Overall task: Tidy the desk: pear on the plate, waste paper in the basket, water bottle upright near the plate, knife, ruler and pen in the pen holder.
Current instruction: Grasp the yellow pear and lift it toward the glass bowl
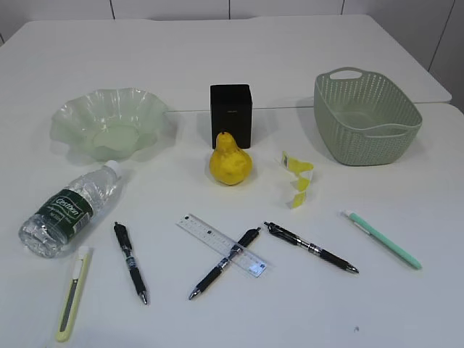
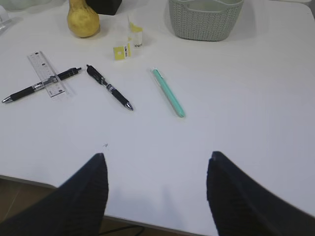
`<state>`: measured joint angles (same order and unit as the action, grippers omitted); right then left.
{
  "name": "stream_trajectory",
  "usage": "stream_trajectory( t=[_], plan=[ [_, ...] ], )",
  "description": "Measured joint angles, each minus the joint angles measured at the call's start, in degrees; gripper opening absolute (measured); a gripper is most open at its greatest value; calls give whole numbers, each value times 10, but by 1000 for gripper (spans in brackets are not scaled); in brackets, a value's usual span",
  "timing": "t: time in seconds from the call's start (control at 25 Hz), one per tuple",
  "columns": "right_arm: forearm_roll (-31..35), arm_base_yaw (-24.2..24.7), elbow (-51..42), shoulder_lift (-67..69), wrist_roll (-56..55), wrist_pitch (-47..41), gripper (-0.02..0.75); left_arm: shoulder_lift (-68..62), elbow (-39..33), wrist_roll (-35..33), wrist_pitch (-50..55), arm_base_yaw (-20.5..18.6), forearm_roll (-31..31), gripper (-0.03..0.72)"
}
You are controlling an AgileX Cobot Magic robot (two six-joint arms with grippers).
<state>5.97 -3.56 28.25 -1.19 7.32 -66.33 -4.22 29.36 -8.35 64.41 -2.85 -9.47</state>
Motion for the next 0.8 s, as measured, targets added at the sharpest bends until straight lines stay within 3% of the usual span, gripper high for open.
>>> stream_trajectory(
  t=[0.12,0.32,0.6,0.8],
  plan=[
    [0,0,0,0,0,0,501,-54,36,0,5,7,-5,394],
    [0,0,0,0,0,0,501,-148,160,-1,20,8,-13,394],
    [1,0,0,0,0,0,501,-279,398,-31,46,8,-100,395],
    [17,0,0,0,0,0,501,-410,511,-32,80,8,-163,439]
  ],
)
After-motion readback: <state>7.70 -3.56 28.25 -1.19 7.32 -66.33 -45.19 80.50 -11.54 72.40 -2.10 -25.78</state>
